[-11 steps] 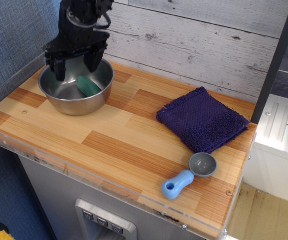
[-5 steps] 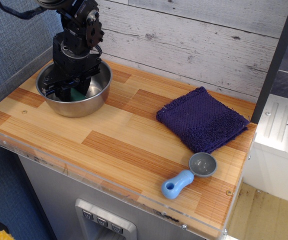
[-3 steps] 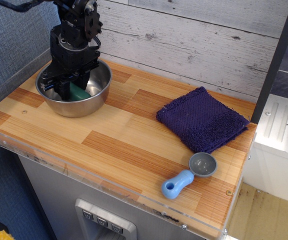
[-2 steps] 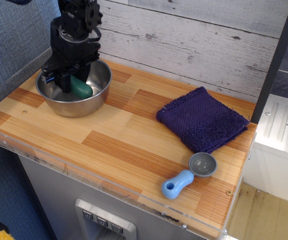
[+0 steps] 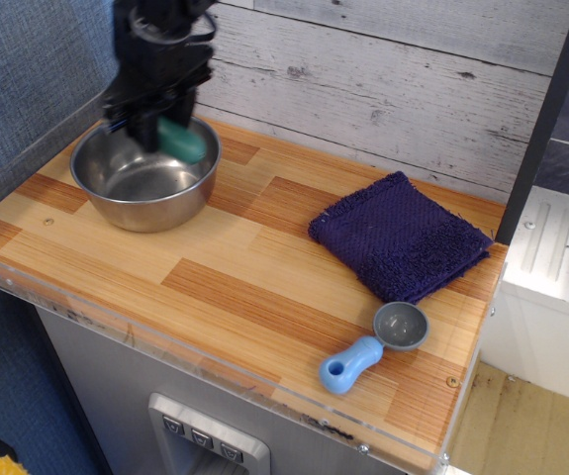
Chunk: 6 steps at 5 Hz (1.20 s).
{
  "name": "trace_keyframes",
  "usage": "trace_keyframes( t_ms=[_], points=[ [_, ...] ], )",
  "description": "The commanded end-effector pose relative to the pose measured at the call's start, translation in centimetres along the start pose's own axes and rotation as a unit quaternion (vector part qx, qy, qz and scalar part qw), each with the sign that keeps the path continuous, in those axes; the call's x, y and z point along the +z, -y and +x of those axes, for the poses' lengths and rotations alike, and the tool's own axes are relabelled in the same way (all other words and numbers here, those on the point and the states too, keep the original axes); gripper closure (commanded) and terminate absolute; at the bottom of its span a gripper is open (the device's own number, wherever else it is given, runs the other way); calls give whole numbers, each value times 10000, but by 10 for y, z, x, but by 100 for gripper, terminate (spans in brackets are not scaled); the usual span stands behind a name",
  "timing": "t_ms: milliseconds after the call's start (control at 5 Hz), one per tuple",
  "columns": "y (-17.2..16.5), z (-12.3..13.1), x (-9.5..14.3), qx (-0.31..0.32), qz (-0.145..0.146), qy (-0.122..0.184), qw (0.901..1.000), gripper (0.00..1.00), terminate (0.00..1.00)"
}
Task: Put the green item to the left of the blue napkin.
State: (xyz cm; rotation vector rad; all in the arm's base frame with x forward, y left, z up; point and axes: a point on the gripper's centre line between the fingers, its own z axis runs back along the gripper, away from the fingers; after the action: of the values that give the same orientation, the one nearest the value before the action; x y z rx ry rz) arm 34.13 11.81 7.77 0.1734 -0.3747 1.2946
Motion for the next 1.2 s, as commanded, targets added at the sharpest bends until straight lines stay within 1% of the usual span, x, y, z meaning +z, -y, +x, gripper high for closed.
trace_keyframes(
  t_ms=[0,200,400,600,800,1000],
  points=[
    [33,-19,50,118,-570,180,9981,100,0],
    [46,-38,49,-76,-587,234,9980,100,0],
    [59,-56,38,-279,-624,371,9970,100,0],
    [68,-67,23,-336,-641,353,9968,100,0],
    [78,-76,10,-420,-554,372,9969,100,0],
    [87,-79,1,-417,-610,390,9965,100,0]
  ],
)
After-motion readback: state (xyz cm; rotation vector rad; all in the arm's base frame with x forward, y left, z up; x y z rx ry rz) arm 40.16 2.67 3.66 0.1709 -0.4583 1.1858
